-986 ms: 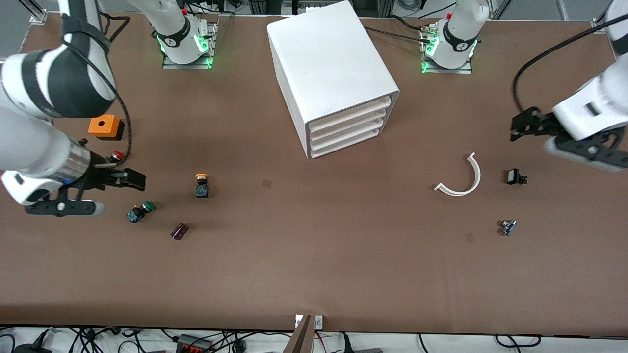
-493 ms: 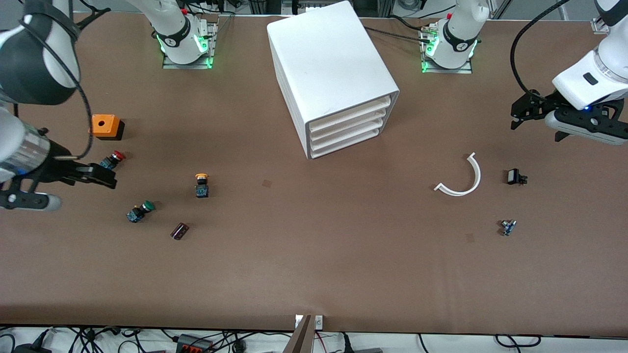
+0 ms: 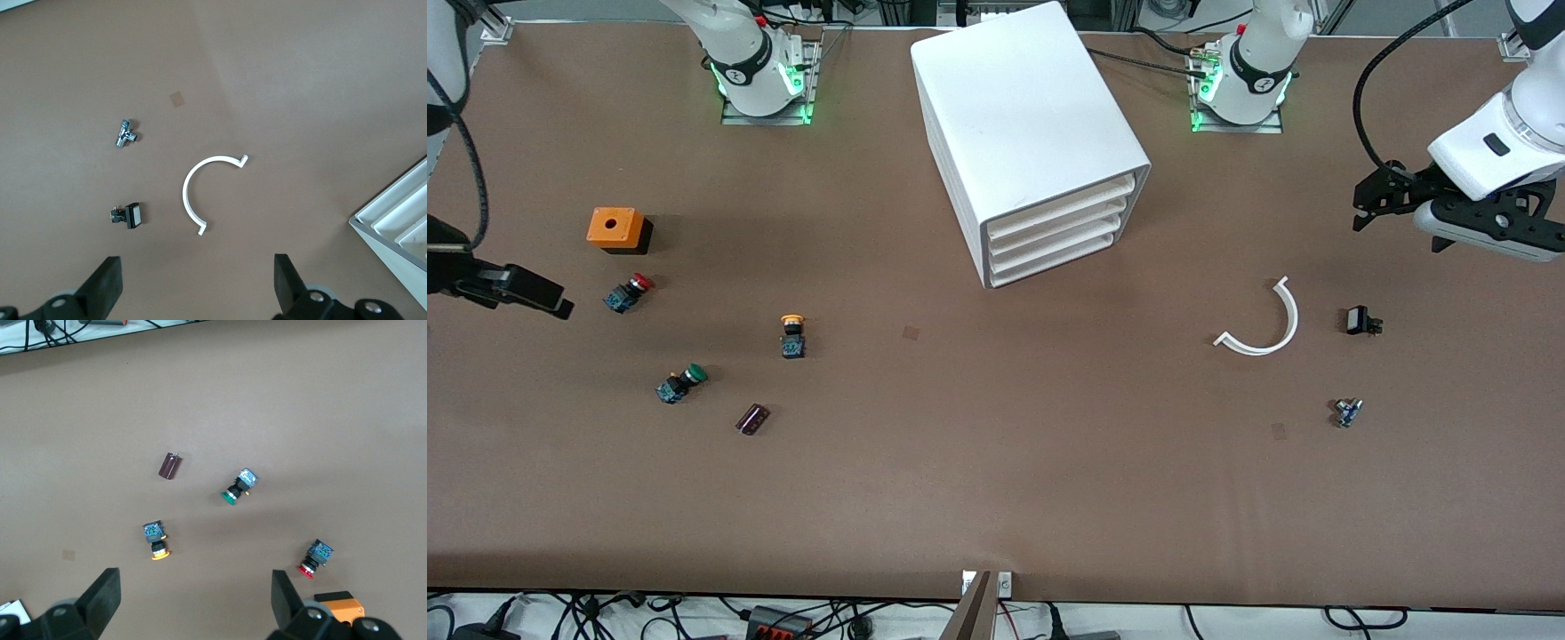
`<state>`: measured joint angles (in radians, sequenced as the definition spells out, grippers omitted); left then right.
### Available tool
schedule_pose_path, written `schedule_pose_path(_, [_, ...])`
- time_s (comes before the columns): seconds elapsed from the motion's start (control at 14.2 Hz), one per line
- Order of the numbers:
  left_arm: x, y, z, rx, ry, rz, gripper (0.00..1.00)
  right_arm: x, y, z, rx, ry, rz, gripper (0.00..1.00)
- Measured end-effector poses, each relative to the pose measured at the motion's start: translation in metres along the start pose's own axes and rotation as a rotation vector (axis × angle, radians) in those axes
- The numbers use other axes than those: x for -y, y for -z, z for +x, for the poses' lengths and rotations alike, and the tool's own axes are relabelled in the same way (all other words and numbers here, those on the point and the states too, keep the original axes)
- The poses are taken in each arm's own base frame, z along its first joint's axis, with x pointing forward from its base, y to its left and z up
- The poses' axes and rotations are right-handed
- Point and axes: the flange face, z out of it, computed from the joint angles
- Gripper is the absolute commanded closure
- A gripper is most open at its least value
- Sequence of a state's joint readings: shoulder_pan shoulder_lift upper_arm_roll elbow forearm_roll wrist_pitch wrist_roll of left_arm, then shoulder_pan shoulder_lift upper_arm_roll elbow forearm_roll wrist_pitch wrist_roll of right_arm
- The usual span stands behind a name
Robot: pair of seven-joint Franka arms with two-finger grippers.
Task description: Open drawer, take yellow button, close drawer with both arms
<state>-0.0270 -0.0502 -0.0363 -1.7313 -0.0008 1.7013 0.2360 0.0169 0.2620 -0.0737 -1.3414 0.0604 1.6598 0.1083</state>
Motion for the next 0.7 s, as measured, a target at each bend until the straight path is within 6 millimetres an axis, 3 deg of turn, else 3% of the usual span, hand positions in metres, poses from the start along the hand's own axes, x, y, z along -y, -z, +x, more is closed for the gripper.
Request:
schedule_pose_path(0.21, [-0.003,0.0,0.001,0.0,-0.005,0.0,0.0,-0.023,0.003,-0.001,0.001,0.015,0.0,0.0])
schedule_pose_path(0.7, [-0.004,0.0,0.001,0.003,-0.007,-0.001,0.0,-0.034,-0.009,-0.021,0.09,0.055,-0.07,0.0])
